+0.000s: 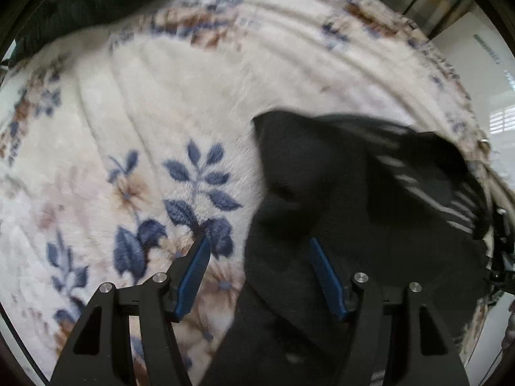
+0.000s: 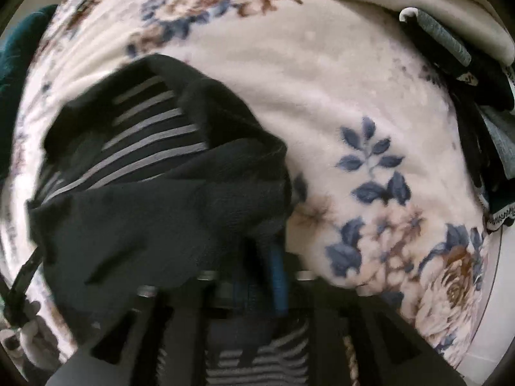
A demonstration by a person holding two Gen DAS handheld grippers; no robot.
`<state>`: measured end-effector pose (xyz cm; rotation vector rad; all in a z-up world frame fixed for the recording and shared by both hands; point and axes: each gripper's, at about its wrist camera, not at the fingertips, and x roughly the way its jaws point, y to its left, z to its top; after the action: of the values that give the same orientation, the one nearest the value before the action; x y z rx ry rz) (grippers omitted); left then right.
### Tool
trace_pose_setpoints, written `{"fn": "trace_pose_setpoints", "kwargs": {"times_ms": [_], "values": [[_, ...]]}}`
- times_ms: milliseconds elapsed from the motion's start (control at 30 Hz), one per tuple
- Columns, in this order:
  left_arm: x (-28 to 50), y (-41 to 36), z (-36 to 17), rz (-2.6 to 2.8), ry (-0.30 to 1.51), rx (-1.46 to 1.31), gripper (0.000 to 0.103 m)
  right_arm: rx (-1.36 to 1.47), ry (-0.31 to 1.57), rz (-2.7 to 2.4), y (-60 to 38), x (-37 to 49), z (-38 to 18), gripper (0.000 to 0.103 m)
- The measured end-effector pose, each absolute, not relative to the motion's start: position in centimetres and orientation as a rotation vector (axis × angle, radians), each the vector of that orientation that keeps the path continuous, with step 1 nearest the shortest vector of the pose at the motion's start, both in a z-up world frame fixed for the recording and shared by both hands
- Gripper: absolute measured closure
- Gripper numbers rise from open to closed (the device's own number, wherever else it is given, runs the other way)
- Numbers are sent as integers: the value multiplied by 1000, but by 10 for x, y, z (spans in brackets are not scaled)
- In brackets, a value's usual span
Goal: Fold small clothes
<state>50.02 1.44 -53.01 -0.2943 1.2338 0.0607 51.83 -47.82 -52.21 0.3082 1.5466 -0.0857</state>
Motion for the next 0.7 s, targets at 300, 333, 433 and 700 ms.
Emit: {"fn": "trace_pose_setpoints", "kwargs": {"times_ms": [300,333,433,700], "values": [[415,-69,-442,-124,1220,-191,41,324,1586,-16,-500,429,-436,43],[405,-81,-440,-146,1237,-184,41,307,1590,-11,-518,425,-427,42],[361,-145,-440,-225,1335,-160,41,273,1605,0,-545,400,-413,42],[243,-321,-500,-403,1629,-294,41,190,1653,54,-615,373,-415,42]]}}
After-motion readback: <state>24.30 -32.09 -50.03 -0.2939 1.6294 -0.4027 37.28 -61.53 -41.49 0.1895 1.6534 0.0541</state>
